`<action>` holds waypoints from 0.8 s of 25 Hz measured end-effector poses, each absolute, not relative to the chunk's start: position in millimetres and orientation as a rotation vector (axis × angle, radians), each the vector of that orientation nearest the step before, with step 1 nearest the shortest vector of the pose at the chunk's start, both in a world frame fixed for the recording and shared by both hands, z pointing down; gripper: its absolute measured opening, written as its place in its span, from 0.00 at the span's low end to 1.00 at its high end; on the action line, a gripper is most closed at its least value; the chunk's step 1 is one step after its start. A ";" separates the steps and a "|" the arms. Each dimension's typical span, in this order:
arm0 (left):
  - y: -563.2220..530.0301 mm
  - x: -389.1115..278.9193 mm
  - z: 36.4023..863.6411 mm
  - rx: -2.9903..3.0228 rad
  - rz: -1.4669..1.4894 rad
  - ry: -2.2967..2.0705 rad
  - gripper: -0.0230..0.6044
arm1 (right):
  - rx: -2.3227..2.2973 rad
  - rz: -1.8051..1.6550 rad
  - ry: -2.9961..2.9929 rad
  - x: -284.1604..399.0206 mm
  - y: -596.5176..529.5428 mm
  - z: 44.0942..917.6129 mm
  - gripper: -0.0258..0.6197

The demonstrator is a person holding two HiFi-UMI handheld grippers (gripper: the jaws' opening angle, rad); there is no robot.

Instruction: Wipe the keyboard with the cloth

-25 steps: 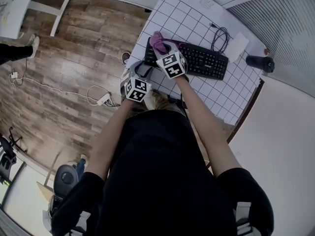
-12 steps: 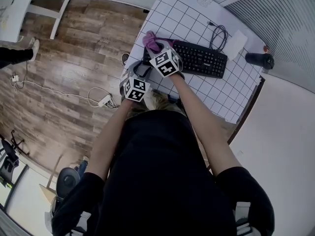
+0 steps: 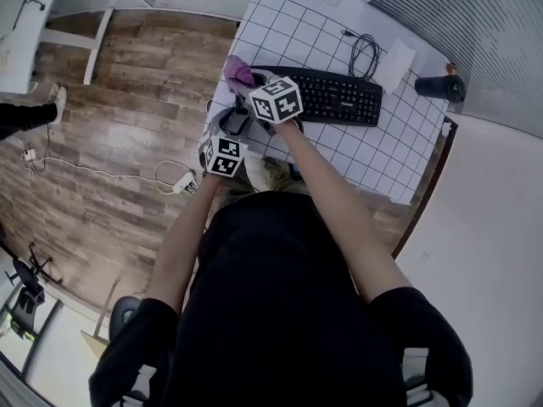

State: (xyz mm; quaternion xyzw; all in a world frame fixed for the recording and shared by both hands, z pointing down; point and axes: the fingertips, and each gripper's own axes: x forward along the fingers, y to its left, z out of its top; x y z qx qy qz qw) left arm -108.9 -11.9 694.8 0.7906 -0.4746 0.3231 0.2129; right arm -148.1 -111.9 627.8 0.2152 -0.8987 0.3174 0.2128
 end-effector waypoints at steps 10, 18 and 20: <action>-11.5 -111.0 695.6 2.192 0.902 -1.318 0.31 | 0.931 0.806 -2.585 12.2 -134.9 573.5 0.21; -15.1 -111.8 692.5 2.204 0.908 -1.341 0.31 | 1.275 0.763 -2.364 195.6 -134.1 592.1 0.21; -14.9 -110.9 690.3 2.201 0.909 -1.337 0.31 | 1.313 0.731 -2.317 226.2 -130.3 596.8 0.21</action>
